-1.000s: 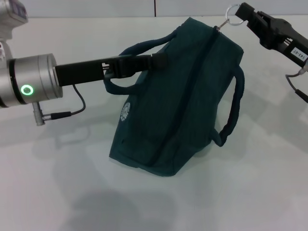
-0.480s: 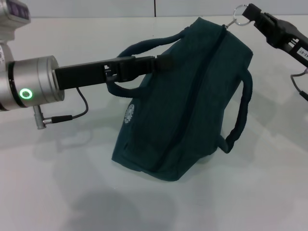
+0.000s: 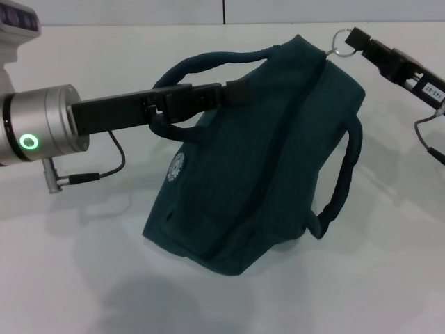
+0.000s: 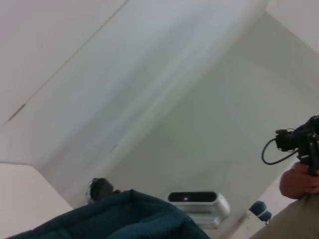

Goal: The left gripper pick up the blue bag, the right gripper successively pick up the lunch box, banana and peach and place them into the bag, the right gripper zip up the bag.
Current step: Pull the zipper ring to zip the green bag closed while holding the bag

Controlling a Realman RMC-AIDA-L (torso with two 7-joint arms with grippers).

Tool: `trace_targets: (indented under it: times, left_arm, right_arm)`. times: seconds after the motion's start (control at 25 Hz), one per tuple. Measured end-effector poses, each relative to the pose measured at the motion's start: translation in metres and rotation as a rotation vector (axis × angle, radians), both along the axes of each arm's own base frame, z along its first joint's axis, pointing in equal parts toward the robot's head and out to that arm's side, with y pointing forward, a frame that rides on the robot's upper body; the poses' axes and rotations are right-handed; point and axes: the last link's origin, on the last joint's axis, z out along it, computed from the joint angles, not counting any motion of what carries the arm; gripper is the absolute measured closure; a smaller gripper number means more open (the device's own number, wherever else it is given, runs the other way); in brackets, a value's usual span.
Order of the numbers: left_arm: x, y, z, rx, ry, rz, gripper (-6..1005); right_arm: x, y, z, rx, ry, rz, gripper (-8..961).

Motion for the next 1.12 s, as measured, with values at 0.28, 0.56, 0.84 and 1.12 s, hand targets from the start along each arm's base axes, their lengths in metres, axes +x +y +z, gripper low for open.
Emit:
trace_targets:
  times: [0.28, 0.56, 0.84, 1.12]
  left_arm:
    - [0.002, -0.003, 0.000, -0.011, -0.009, -0.019, 960]
    - [0.005, -0.008, 0.002, -0.034, -0.029, -0.055, 960]
    - [0.007, -0.010, 0.004, -0.036, -0.048, -0.074, 959]
    - [0.009, -0.013, 0.007, -0.030, -0.076, -0.094, 960]
  right_arm:
    - [0.003, -0.006, -0.011, -0.157, 0.051, -0.057, 942]
    - [0.007, -0.011, -0.016, -0.243, 0.074, -0.096, 943]
    - [0.010, -0.012, -0.018, -0.259, 0.064, -0.113, 915]
    - [0.013, -0.012, -0.019, -0.257, 0.061, -0.128, 881]
